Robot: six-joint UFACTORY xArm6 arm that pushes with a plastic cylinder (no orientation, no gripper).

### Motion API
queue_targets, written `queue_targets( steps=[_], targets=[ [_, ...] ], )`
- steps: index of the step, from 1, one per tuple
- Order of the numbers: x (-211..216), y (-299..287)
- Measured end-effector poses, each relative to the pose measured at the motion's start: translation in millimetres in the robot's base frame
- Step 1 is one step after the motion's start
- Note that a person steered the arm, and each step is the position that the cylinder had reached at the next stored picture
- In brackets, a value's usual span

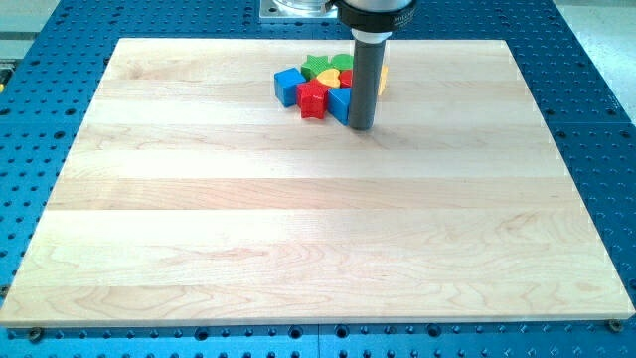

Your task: Move the hexagon downwards

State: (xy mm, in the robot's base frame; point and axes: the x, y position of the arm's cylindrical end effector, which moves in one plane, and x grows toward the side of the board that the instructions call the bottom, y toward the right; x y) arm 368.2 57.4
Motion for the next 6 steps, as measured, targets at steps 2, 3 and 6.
queue_targets(
  steps=[2,3,6],
  targets=[
    [-13.1,53.8],
    [-76.8,101.0],
    [-60.0,41.3]
  ],
)
